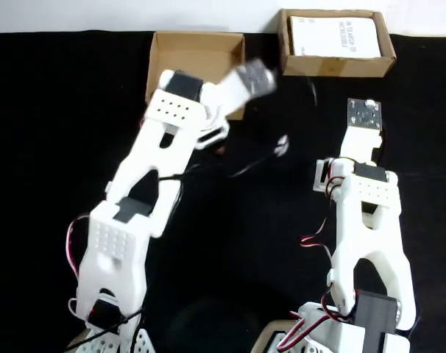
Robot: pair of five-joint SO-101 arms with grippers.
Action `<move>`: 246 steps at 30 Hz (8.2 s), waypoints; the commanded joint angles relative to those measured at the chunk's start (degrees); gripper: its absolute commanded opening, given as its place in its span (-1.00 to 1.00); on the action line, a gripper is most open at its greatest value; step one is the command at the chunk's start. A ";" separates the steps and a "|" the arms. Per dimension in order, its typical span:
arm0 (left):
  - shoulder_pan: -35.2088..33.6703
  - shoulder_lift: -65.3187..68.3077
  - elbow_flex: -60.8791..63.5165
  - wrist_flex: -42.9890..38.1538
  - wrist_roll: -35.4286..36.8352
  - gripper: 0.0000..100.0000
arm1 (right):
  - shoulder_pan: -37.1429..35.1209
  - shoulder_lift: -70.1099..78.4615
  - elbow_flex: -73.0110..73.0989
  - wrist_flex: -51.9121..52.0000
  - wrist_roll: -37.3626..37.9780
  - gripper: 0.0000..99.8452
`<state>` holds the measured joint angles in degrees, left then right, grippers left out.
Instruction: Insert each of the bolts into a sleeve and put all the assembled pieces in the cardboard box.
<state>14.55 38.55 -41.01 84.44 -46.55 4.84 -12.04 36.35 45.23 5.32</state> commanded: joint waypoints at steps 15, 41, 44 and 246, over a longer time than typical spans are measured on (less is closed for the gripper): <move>-0.48 20.18 -25.27 -4.57 -31.65 -0.61 | -0.22 -3.03 3.74 -4.44 0.00 -0.98; 0.57 30.81 -28.26 -2.73 -43.69 -0.62 | -0.22 -2.95 3.65 -4.44 0.00 -0.98; 0.66 30.90 -28.18 -2.02 -43.69 -0.67 | -0.13 -2.95 3.65 -4.44 0.00 -0.98; -11.03 -59.47 69.23 -19.16 43.34 -0.98 | -26.86 -27.21 -19.03 46.46 -8.97 -0.98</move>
<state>-0.40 -6.55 25.36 64.04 -2.77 -22.51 -28.75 14.99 92.00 -4.18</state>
